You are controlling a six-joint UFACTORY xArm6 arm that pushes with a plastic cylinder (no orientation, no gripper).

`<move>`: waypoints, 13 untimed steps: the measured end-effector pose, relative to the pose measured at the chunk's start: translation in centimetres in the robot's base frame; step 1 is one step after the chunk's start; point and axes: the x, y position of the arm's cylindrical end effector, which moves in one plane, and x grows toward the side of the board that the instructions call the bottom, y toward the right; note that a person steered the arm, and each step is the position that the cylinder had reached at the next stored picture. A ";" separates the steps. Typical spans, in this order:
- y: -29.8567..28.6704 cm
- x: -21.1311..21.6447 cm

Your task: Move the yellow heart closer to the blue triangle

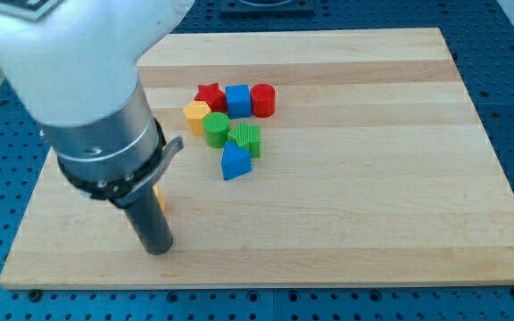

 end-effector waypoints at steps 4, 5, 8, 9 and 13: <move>-2.6 -1.9; -2.6 -3.0; -2.5 -6.9; -3.3 -6.9; -10.3 -9.3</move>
